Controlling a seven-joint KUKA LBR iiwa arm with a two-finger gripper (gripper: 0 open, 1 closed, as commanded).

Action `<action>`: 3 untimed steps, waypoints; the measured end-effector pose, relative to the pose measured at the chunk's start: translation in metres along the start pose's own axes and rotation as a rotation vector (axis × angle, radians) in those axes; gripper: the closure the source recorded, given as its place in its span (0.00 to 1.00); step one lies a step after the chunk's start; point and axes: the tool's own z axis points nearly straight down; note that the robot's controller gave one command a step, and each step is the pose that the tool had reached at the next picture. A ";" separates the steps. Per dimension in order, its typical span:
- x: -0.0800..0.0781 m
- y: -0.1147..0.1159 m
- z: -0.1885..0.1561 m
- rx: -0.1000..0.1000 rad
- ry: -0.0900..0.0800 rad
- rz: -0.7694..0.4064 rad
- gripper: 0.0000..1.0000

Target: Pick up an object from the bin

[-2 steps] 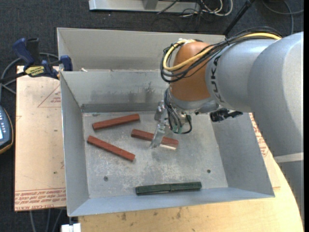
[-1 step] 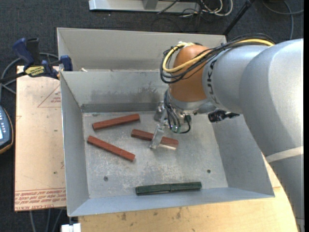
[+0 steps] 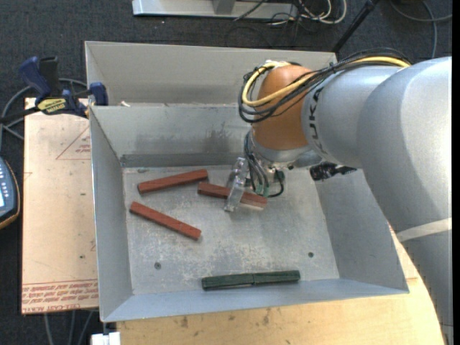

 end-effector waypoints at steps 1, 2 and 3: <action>0.000 0.000 0.001 0.001 0.001 0.000 0.00; 0.000 0.000 0.000 0.000 0.000 0.000 1.00; 0.016 -0.042 0.000 0.000 0.000 -0.618 1.00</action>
Offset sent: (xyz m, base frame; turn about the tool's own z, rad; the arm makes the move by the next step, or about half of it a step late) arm 0.0000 0.0000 0.0000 0.0000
